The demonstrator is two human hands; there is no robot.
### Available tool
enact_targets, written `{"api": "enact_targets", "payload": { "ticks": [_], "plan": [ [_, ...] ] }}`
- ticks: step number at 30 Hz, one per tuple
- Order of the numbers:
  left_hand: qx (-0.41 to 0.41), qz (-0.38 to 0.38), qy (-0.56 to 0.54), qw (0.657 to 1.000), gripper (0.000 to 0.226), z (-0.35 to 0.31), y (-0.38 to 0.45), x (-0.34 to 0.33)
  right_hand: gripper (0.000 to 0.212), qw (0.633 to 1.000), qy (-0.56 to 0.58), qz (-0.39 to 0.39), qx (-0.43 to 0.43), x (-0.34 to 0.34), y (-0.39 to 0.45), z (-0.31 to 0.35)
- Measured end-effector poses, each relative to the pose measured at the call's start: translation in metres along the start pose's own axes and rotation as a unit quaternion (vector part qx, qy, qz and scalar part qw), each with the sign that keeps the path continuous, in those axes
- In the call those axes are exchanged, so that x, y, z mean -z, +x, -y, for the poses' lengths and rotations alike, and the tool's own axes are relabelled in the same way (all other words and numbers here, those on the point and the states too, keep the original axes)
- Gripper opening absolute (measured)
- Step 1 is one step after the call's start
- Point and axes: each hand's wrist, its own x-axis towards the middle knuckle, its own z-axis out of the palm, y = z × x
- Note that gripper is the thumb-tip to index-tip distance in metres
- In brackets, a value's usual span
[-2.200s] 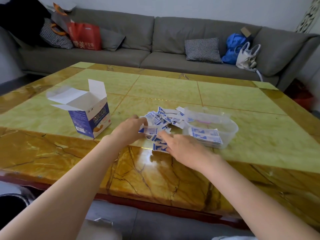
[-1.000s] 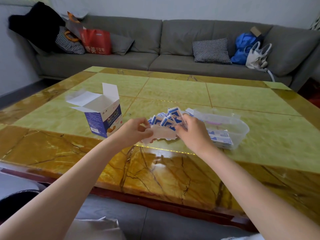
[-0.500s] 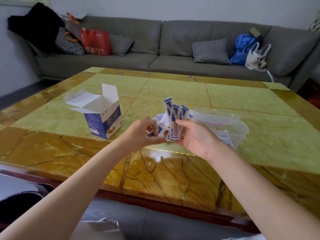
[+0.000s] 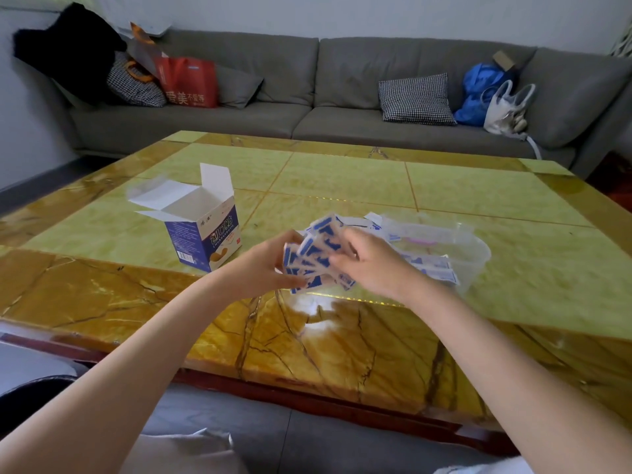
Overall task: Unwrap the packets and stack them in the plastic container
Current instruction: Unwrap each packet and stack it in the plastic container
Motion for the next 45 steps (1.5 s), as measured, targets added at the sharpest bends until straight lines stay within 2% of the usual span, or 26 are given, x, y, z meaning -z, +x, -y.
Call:
{"api": "enact_targets", "payload": {
  "ticks": [3, 6, 9, 11, 12, 14, 18, 26, 31, 37, 41, 45],
  "plan": [
    [0.001, 0.009, 0.026, 1.0, 0.051, -0.002, 0.001, -0.004, 0.009, 0.994, -0.102, 0.015, 0.039, -0.011, -0.001, -0.003],
    [-0.006, -0.003, 0.057, 0.998, 0.054, -0.004, 0.002, -0.006, 0.007, 0.99, -0.134, 0.022, 0.047, -0.015, -0.001, -0.006],
    [-0.037, -0.049, 0.113, 0.992, 0.044, -0.005, 0.003, -0.01, 0.016, 0.971, -0.229, 0.025, 0.064, -0.016, -0.002, -0.008],
    [-0.059, -0.071, 0.142, 0.986, 0.041, -0.007, 0.005, -0.014, 0.032, 0.942, -0.323, -0.005, 0.087, -0.015, -0.003, -0.01],
    [-0.059, -0.078, 0.155, 0.983, 0.042, -0.007, 0.006, -0.015, 0.04, 0.928, -0.358, -0.022, 0.101, -0.014, -0.004, -0.011],
    [-0.033, -0.068, 0.18, 0.981, 0.044, -0.005, 0.008, -0.016, 0.04, 0.914, -0.387, -0.028, 0.114, -0.013, -0.005, -0.013],
    [0.039, 0.037, 0.198, 0.979, 0.051, -0.002, 0.008, -0.019, 0.023, 0.923, -0.372, 0.07, 0.065, -0.018, -0.008, -0.021],
    [0.028, 0.056, 0.184, 0.981, 0.034, -0.003, 0.011, -0.026, 0.013, 0.934, -0.349, 0.072, 0.036, -0.007, -0.015, -0.024],
    [-0.006, -0.001, 0.209, 0.978, 0.022, -0.009, 0.015, -0.039, 0.025, 0.915, -0.398, 0.063, -0.013, 0.0, -0.02, -0.026],
    [-0.001, -0.036, 0.286, 0.958, 0.024, -0.007, 0.015, -0.041, 0.017, 0.95, -0.293, 0.093, -0.044, 0.002, -0.023, -0.022],
    [-0.007, -0.074, 0.314, 0.947, 0.027, -0.011, 0.015, -0.045, 0.025, 0.949, -0.307, 0.065, -0.012, -0.001, -0.023, -0.026],
    [-0.024, -0.048, 0.392, 0.918, 0.024, -0.012, 0.017, -0.054, 0.027, 0.929, -0.364, 0.067, 0.028, -0.009, -0.022, -0.029]
  ]
}}
